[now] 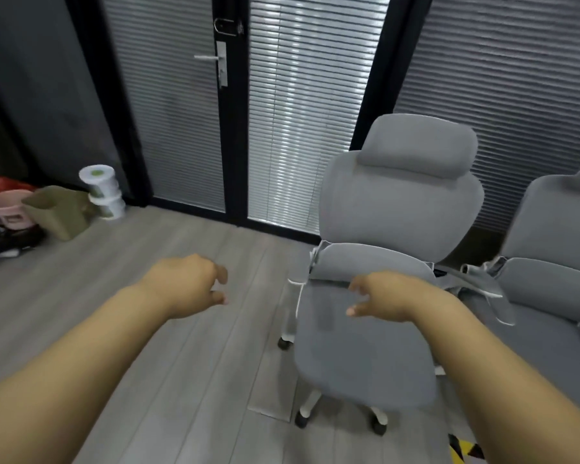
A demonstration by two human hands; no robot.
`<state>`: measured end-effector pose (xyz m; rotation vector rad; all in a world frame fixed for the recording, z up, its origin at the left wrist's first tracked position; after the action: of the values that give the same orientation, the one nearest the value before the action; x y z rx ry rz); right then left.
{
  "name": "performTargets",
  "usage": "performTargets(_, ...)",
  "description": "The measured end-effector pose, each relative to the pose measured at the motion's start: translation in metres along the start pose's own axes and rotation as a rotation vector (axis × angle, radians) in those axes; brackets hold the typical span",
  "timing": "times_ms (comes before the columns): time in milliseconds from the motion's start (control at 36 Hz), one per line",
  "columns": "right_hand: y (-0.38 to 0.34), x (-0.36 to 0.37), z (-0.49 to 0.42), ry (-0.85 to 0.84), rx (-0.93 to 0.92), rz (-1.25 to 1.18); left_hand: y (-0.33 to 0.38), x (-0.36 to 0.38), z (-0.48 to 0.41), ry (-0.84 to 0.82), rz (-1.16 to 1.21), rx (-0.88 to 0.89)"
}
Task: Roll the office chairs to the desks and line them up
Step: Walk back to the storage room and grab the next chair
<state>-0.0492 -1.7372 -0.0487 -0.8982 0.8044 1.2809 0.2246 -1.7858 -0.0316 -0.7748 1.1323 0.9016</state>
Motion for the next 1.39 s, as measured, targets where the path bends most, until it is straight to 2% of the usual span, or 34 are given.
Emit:
performTargets(361,-0.054,-0.048,-0.112,-0.045,0.089,-0.129,-0.1,-0.029,-0.143,-0.046,-0.032,0.111)
performTargets(611,-0.029,-0.089,-0.21,-0.023,0.2,-0.146,-0.119,-0.046,-0.274,-0.049,-0.05,0.22)
performTargets(806,0.02,-0.131,-0.305,0.02,0.325,-0.202,-0.118,-0.084,-0.394,-0.008,-0.097,0.318)
performTargets(1139,0.075,-0.21,-0.398,0.368,0.594,-0.255,-0.089,-0.114,-0.554,-0.023,-0.102,0.541)
performTargets(1389,0.116,-0.234,-0.444,0.48,0.887,-0.336,-0.04,-0.138,-0.654,-0.018,-0.122,0.773)
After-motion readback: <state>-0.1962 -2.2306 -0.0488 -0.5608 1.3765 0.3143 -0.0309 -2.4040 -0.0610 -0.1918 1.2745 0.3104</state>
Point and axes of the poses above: each hand's wrist, its own z-axis away from the middle knuckle, its own x-axis out of the palm, y = z × x, the point moved 8 cm from there along -z, towards the middle knuckle, and after that the axes turned 4 degrees about -z, right-handed, at the moved point
